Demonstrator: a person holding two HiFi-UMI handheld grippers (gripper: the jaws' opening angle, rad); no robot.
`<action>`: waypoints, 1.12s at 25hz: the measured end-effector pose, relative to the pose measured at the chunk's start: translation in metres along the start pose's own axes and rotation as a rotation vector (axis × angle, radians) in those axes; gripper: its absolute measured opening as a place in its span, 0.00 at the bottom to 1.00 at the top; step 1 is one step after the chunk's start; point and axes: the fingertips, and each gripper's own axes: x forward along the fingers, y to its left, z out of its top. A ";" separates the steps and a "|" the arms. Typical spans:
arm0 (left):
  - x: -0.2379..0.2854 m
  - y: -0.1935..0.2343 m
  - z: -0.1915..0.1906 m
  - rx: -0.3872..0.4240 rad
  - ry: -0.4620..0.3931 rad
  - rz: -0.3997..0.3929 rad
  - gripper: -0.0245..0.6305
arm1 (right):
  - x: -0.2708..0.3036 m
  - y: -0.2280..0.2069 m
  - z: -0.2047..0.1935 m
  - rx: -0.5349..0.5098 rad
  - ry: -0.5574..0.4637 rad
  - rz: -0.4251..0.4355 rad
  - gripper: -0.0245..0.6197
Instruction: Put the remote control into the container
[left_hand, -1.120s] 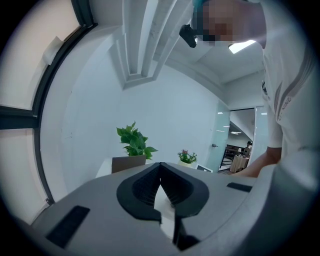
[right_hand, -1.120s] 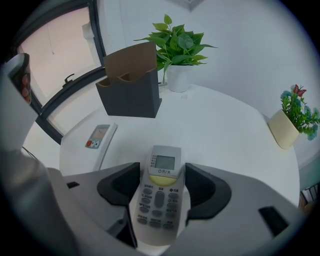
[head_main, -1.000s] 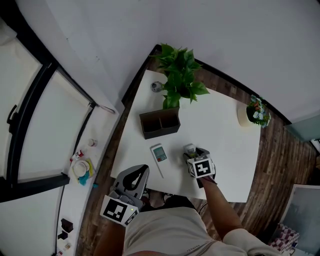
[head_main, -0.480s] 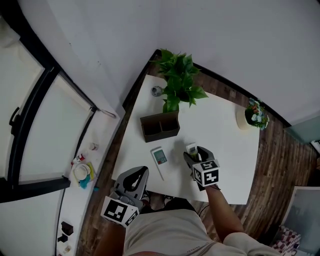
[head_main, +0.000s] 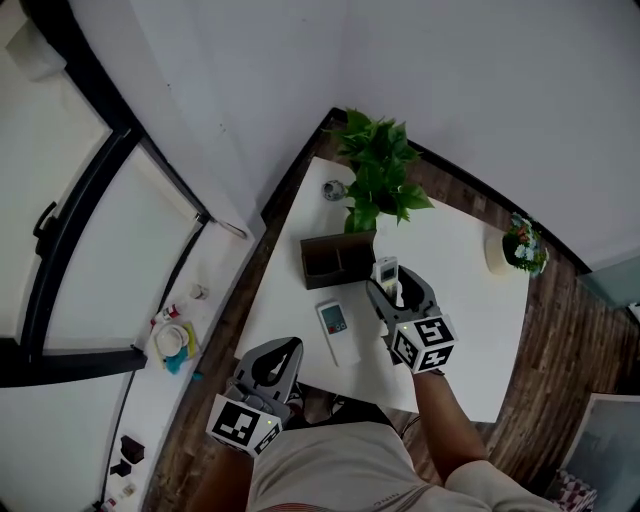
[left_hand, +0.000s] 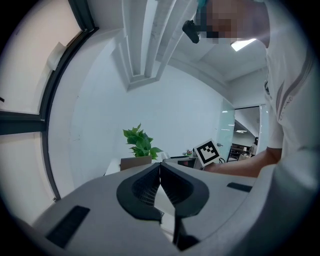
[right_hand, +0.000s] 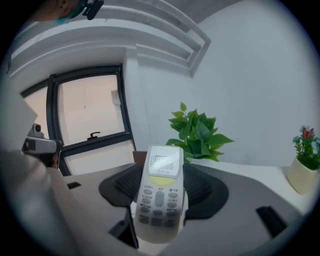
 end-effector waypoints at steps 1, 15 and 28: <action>-0.002 0.002 0.000 -0.001 0.000 0.006 0.05 | 0.004 0.001 0.007 -0.011 -0.025 0.004 0.45; -0.017 0.032 -0.003 -0.027 0.008 0.077 0.05 | 0.055 -0.004 0.048 0.015 -0.269 -0.016 0.45; -0.022 0.040 -0.016 -0.035 0.041 0.054 0.05 | 0.072 -0.009 0.037 -0.009 -0.431 -0.146 0.45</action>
